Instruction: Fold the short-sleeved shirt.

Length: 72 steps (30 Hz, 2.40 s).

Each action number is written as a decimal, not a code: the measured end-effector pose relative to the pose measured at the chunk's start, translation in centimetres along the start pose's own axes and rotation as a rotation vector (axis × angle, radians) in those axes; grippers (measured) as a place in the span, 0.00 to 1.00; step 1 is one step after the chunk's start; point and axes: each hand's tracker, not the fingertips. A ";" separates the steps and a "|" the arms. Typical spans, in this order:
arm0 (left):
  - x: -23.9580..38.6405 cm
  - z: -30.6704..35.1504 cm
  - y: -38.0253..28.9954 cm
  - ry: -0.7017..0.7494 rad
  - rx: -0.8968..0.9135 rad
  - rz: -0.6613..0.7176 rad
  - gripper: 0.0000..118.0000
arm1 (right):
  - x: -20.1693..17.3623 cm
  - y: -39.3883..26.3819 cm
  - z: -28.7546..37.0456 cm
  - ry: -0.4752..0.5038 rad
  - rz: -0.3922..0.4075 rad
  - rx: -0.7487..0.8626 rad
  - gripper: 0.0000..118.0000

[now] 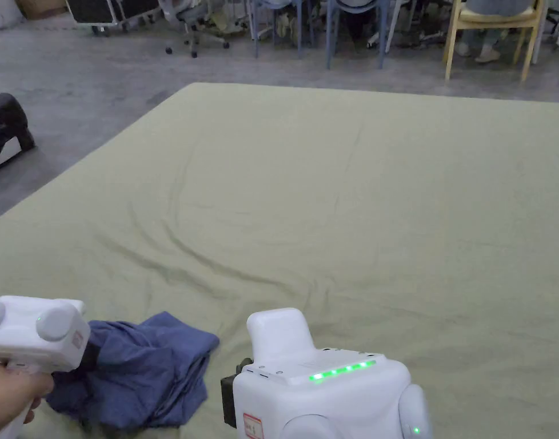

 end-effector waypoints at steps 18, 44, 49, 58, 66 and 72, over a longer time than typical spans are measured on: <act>6.7 19.6 -2.2 -0.181 0.373 0.101 0.95 | 5.1 0.1 6.1 -0.039 -0.091 0.096 0.02; 33.0 51.6 -3.7 -0.537 1.149 -0.037 0.00 | 20.9 2.0 44.5 -0.851 -0.114 0.778 0.02; 33.0 52.4 -4.5 -0.536 1.154 -0.033 0.00 | 20.6 1.9 44.0 -0.825 -0.115 0.782 0.02; 32.1 53.6 -5.2 -0.545 1.174 -0.031 0.00 | 20.2 3.0 43.8 -0.792 -0.096 0.783 0.02; 32.0 54.1 -5.5 -0.534 1.194 -0.041 0.00 | 19.8 3.5 43.2 -0.774 -0.073 0.767 0.03; 30.9 54.5 -5.3 -0.558 1.227 -0.020 1.00 | 19.1 3.8 44.6 -0.733 -0.079 0.838 1.00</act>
